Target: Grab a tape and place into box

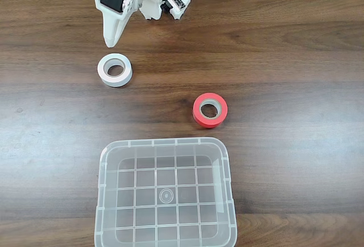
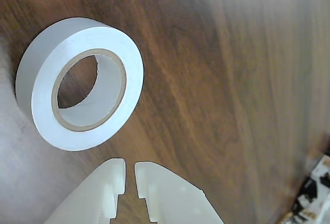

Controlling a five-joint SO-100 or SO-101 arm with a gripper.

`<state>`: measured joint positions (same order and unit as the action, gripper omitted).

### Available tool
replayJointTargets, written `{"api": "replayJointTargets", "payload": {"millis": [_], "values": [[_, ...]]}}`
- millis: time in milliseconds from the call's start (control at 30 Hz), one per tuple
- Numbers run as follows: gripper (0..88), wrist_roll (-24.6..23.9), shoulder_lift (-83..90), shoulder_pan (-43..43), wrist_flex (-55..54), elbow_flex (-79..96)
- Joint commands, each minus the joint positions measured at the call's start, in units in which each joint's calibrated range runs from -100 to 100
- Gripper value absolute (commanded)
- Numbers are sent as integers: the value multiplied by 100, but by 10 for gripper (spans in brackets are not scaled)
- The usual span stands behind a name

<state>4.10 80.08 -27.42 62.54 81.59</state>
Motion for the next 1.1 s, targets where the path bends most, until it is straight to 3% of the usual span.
{"api": "replayJointTargets", "payload": {"millis": [0,433,900,967,1067], "values": [[15,12,-1668,14,21,-1567],[16,218,-5819,21,64,-4387],[26,302,-6471,379,-338,-4387],[57,302,-6471,379,-338,-4326],[176,313,-6471,358,-338,-4142]]}}
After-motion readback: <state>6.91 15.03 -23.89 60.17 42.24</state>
